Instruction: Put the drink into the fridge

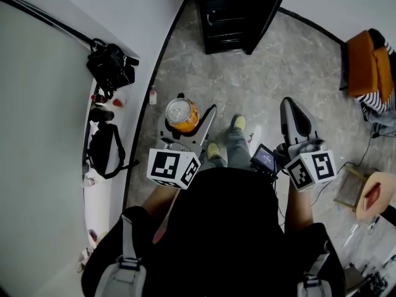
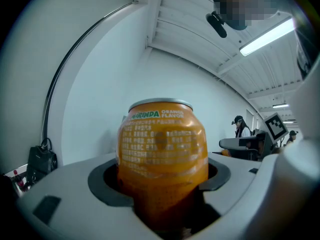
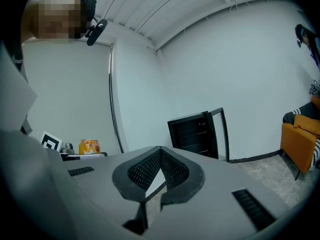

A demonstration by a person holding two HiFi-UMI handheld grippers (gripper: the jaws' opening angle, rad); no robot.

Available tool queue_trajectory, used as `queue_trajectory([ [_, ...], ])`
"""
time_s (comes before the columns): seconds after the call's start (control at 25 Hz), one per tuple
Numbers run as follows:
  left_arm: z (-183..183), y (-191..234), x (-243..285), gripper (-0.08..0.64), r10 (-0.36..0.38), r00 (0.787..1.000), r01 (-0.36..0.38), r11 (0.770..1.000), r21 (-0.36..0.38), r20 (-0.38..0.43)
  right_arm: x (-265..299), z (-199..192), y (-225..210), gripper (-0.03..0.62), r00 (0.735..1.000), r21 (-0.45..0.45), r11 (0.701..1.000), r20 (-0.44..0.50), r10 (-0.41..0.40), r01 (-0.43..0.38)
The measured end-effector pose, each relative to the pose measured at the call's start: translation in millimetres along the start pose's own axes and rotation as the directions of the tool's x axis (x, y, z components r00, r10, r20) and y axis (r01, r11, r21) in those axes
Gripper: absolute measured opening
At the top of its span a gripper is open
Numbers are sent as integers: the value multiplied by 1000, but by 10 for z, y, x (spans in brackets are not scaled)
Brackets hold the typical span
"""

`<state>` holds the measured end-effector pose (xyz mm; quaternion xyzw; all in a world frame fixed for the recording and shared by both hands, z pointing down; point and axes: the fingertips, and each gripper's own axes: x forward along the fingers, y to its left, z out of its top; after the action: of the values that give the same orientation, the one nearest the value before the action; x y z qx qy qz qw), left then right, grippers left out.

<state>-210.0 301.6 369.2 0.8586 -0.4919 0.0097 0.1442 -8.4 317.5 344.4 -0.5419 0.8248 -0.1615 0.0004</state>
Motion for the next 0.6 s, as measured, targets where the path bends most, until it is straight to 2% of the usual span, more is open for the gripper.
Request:
queue_trajectory([
  [0.24, 109, 6, 440, 353, 16, 1000, -16, 1000, 18, 0, 289, 108, -394, 8, 1000, 14, 1000, 9, 6, -6],
  [0.6, 317, -175, 1250, 353, -8, 1000, 8, 1000, 25, 12, 607, 382, -1135, 8, 1000, 39, 999, 27, -8, 7],
])
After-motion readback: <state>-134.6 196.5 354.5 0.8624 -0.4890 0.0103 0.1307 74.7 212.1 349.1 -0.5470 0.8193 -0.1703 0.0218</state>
